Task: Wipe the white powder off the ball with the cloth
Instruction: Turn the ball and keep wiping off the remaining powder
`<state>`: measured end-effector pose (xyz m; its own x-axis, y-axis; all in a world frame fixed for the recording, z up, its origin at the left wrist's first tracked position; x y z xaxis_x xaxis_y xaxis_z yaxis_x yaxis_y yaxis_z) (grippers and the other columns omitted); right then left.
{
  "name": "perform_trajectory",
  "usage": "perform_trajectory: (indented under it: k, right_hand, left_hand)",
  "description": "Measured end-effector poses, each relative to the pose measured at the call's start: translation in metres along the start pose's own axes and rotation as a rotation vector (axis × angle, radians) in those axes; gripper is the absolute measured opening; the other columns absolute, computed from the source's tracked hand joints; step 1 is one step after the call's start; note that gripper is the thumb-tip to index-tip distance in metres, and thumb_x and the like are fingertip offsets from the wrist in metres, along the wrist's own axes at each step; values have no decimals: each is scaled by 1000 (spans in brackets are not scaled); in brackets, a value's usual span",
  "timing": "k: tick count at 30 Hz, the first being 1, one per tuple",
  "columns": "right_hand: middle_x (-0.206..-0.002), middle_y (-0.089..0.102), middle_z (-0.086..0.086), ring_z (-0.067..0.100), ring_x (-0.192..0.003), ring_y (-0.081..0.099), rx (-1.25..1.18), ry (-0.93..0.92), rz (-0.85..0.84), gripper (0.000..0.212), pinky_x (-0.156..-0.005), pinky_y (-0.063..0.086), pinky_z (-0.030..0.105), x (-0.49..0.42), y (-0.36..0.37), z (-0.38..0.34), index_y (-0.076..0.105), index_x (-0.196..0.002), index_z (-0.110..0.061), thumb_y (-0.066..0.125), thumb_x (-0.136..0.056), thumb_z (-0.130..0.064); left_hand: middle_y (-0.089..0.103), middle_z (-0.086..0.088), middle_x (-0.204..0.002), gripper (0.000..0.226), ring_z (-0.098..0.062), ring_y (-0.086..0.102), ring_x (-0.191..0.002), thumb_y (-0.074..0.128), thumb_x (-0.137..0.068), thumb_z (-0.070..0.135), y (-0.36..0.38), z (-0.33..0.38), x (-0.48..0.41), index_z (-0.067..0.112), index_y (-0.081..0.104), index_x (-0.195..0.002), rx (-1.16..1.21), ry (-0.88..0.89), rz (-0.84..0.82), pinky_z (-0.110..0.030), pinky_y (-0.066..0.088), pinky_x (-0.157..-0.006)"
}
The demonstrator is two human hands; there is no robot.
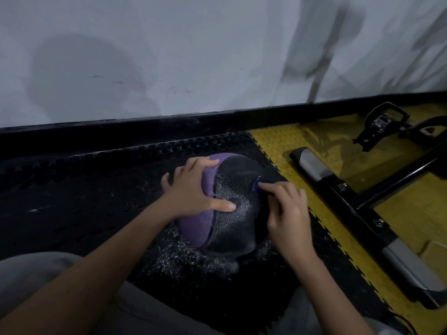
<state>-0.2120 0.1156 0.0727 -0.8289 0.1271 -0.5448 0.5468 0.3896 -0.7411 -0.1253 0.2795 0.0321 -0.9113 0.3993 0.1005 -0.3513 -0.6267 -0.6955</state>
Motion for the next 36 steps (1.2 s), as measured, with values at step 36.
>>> perform_trajectory:
  k: [36]
  right_hand:
    - [-102, 55, 3, 20, -87, 47, -38, -144, 12, 28, -83, 36, 17, 24, 8, -24, 62, -112, -14, 55, -86, -5]
  left_hand:
    - [6, 22, -149, 103, -14, 9, -139, 75, -58, 60, 2, -7, 4, 48, 15, -140, -86, 27, -52, -55, -4, -111]
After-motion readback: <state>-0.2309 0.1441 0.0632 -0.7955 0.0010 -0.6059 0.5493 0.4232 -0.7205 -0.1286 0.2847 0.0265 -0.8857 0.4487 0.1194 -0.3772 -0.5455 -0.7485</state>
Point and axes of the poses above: each hand's wrist, its own x-axis away from the middle knuckle, its own y-axis out of the palm, z = x × y, the point moved 9 cm from there along -x, towards the middle knuckle
